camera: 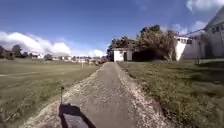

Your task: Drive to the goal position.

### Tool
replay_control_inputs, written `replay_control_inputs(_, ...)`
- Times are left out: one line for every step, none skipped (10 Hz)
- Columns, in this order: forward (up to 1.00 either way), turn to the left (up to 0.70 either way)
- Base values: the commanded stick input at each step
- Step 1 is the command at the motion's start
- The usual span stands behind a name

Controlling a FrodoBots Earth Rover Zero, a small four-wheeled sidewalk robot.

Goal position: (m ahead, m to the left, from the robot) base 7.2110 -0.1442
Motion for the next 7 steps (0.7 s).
replay_control_inputs(1.0,0.0)
replay_control_inputs(1.0,0.0)
replay_control_inputs(1.0,0.0)
replay_control_inputs(1.0,0.0)
replay_control_inputs(1.0,0.02)
replay_control_inputs(1.0,0.06)
replay_control_inputs(1.0,0.26)
